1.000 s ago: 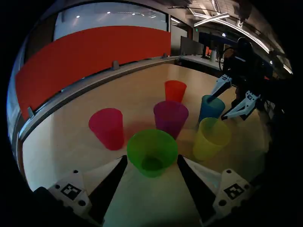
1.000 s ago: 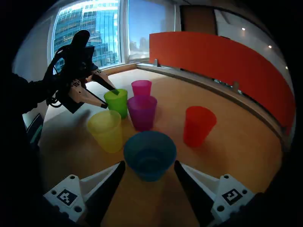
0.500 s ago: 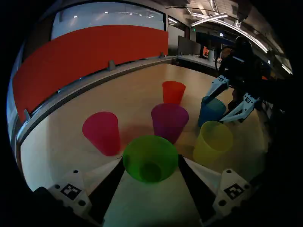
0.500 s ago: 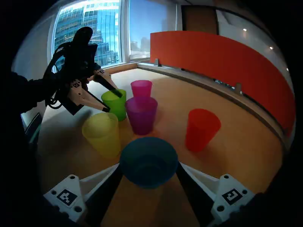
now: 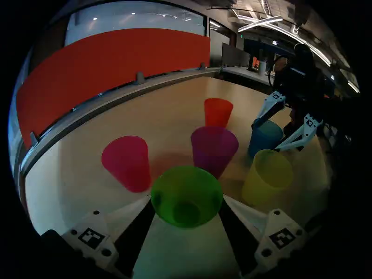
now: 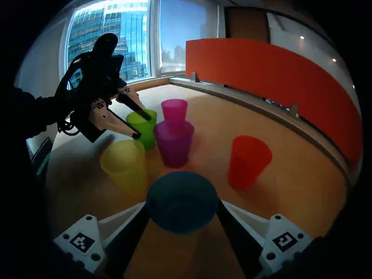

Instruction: Pour water

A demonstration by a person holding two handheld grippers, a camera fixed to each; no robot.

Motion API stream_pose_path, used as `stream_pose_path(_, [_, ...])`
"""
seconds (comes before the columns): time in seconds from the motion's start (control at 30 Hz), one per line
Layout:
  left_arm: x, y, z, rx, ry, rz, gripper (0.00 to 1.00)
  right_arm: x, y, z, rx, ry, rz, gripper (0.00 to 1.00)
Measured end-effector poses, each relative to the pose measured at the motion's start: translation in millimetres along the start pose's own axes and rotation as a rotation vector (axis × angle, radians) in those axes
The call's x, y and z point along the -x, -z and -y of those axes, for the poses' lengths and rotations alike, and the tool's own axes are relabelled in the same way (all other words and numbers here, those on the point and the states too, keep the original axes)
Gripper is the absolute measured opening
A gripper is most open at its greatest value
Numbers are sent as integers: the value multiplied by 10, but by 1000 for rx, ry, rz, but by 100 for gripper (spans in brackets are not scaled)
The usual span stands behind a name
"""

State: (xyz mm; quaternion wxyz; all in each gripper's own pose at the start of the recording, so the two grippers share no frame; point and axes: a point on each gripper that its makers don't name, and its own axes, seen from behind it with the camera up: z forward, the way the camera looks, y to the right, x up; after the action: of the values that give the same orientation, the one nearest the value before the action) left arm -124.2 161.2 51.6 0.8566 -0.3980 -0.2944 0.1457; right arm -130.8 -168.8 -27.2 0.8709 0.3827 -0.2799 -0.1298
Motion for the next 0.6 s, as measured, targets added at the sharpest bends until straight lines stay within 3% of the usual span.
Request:
stream_pose_path(0.23, [-29, 30, -47, 15, -2, -8, 86, 0, -20, 3, -1, 1, 0, 100])
stream_pose_path(0.6, [-76, 100, -67, 6, -9, -22, 86, -17, -28, 34, -9, 5, -7, 90])
